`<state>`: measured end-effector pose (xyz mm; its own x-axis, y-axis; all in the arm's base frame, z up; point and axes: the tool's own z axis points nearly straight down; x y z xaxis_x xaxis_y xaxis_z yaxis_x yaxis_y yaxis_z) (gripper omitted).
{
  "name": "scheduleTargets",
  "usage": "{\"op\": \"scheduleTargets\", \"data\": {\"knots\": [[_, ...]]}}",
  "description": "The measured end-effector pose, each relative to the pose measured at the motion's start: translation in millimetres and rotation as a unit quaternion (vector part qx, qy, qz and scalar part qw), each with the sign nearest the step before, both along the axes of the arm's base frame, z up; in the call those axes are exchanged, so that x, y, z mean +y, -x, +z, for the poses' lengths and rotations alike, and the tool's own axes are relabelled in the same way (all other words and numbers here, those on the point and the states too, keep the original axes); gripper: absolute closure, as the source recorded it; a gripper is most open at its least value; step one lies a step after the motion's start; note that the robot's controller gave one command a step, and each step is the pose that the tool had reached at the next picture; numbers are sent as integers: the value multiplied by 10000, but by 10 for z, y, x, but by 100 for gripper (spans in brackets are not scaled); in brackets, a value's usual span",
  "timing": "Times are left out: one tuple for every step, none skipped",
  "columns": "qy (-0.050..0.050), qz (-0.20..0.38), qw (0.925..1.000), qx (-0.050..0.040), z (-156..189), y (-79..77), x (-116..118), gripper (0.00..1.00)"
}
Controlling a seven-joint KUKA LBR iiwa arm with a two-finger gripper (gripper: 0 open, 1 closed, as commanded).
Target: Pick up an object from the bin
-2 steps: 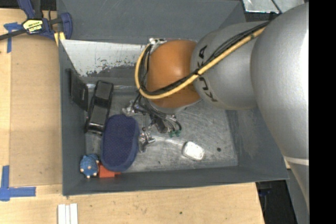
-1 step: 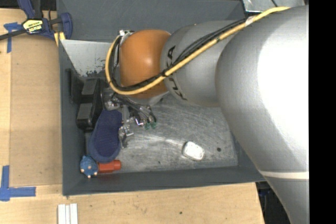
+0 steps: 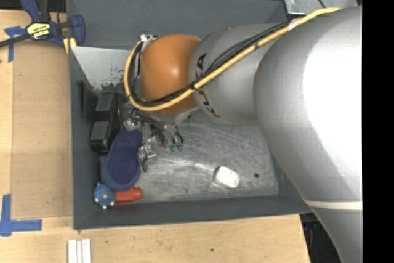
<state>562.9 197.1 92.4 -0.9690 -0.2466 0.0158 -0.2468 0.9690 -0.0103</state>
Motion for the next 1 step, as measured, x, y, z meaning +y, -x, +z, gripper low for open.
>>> {"op": "scheduleTargets", "data": {"knots": [[-88, 2006, 9796, -104, 1902, 22, -55, 100]]}}
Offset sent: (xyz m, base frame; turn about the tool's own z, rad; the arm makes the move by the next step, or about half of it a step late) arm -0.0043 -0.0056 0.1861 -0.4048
